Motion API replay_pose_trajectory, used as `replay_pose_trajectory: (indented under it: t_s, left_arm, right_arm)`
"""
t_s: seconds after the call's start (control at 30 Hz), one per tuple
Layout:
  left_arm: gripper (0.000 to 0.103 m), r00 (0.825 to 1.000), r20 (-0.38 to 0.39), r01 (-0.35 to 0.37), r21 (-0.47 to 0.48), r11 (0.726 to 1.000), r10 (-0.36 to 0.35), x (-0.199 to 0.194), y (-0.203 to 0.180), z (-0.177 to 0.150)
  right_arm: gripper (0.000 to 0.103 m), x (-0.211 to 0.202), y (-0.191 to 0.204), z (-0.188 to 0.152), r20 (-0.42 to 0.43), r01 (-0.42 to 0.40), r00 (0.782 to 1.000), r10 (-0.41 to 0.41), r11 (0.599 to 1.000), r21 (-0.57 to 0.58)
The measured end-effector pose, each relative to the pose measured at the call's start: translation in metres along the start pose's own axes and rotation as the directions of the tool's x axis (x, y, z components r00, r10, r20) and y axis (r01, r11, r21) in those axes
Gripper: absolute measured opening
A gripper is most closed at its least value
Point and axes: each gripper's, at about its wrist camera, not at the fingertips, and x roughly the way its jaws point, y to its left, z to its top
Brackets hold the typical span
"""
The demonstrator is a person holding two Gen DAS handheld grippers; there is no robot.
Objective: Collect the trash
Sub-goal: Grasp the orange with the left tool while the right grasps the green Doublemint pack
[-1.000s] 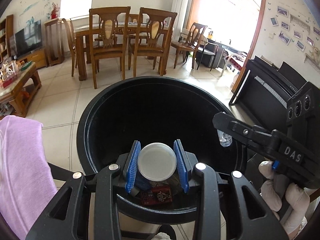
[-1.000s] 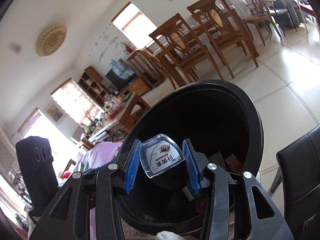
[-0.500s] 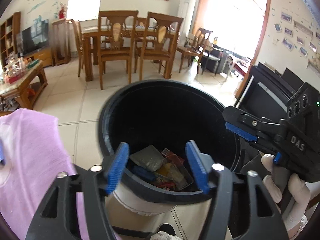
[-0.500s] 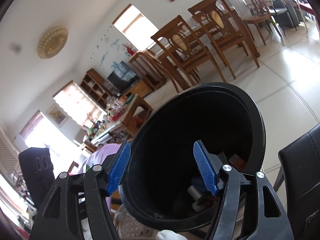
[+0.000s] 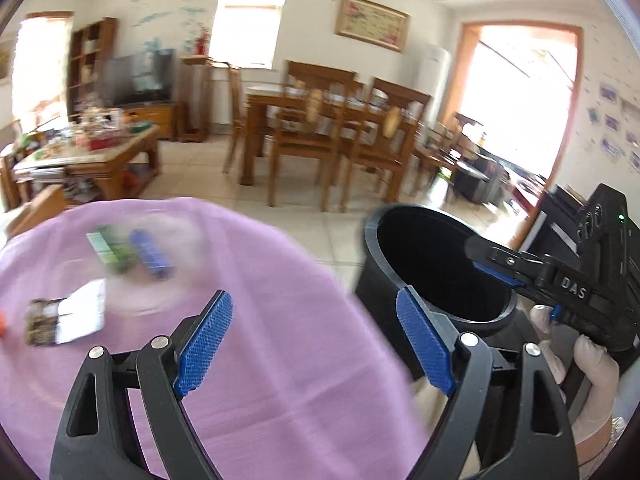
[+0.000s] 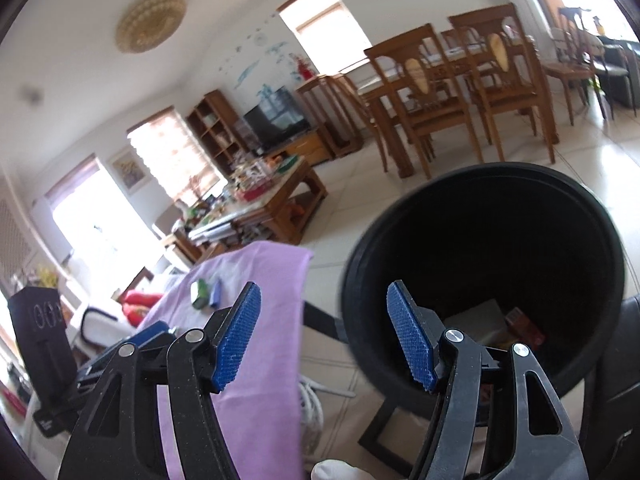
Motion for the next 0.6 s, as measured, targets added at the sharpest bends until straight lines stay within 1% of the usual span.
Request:
replay_pose_trajectory:
  t_s: [0.1,0.13,0.2,0.27,0.3,0.33,0.4,0.5,0.6]
  left_arm:
    - [0.084,0.998,0.024,-0.059,-0.038,0.998,0.06,-0.022,0.037,0.0]
    - [0.084,0.994,0.037,-0.097,-0.061,0.993,0.099,-0.034,0.058,-0.002]
    - [0.084,0.987,0.044,-0.148,-0.094,0.984,0.153,-0.047,0.092,-0.003]
    - [0.084,0.976,0.037,-0.205,-0.147,0.968,0.213,-0.061,0.13,-0.008]
    - [0.084,0.97,0.027,-0.235,-0.168,0.957,0.243,-0.066,0.146,-0.011]
    - [0.084,0.956,0.007,-0.285,-0.193,0.939,0.292,-0.071,0.171,-0.015]
    - [0.084,0.94,-0.02,-0.337,-0.223,0.915,0.341,-0.074,0.197,-0.016]
    - [0.084,0.924,-0.088,-0.382,-0.278,0.881,0.372,-0.069,0.24,-0.017]
    - [0.084,0.901,-0.151,-0.433,-0.255,0.864,0.407,-0.059,0.258,-0.016]
  right_arm:
    - [0.066,0.023,0.039,-0.004,-0.036,-0.026,0.999,0.024,0.998,-0.056]
    - [0.066,0.029,0.048,-0.006,-0.044,-0.033,0.999,0.03,0.997,-0.067]
    - [0.066,0.046,0.075,-0.011,-0.069,-0.052,0.997,0.045,0.994,-0.1]
    - [0.066,0.063,0.1,-0.014,-0.094,-0.068,0.994,0.056,0.989,-0.128]
    - [0.066,0.072,0.11,-0.016,-0.107,-0.075,0.992,0.06,0.987,-0.139]
    - [0.066,0.082,0.123,-0.017,-0.122,-0.083,0.99,0.065,0.984,-0.155]
    - [0.066,0.099,0.147,-0.021,-0.145,-0.097,0.987,0.07,0.978,-0.185]
    - [0.066,0.128,0.184,-0.023,-0.19,-0.126,0.978,0.082,0.964,-0.235]
    - [0.066,0.16,0.213,-0.022,-0.23,-0.144,0.97,0.078,0.947,-0.288]
